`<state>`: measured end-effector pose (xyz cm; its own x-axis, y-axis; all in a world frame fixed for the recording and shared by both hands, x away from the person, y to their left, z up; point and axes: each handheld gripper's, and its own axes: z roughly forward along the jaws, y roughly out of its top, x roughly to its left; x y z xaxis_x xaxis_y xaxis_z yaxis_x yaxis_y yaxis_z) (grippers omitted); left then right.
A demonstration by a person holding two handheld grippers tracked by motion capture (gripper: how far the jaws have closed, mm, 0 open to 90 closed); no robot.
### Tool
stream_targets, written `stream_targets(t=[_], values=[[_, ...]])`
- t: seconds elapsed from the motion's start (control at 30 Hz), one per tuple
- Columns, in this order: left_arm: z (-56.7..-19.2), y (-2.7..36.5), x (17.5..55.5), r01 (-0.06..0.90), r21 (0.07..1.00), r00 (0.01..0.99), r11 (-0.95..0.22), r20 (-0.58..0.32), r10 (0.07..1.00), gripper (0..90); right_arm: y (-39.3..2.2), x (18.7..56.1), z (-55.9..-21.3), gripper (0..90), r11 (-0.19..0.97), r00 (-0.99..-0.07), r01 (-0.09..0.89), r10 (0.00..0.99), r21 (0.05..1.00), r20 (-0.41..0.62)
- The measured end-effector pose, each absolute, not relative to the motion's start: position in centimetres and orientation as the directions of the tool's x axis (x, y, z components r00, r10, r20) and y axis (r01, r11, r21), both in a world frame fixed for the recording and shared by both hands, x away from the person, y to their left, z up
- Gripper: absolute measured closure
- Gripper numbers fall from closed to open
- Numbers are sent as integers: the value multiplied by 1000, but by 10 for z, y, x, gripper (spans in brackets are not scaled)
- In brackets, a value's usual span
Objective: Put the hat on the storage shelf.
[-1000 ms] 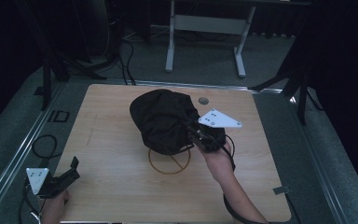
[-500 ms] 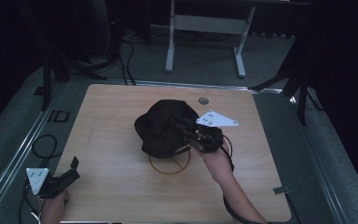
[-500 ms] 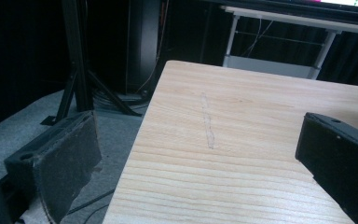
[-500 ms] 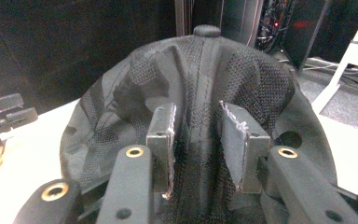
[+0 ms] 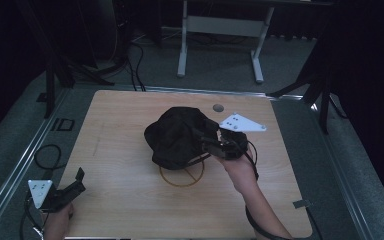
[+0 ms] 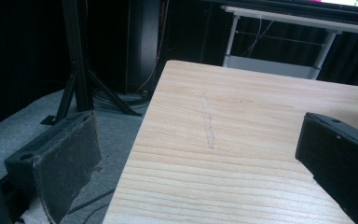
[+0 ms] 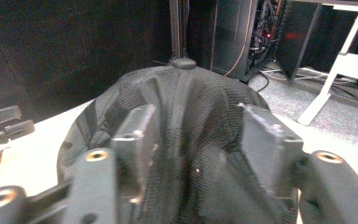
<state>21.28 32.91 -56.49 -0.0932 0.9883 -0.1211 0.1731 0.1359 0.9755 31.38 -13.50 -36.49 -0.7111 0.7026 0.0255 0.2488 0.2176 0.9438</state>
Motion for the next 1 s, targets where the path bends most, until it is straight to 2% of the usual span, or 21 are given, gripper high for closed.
stream_targets(t=[0.47, 1.0], values=[[-565, 329, 212, 172, 976, -92, 136, -121, 988, 5, -175, 319, -365, 157, 239, -687, 245, 726, 940, -6], [-565, 329, 213, 175, 975, -89, 135, -121, 989, 5, -234, 322, -403, 135, 208, -614, 295, 789, 933, 19]])
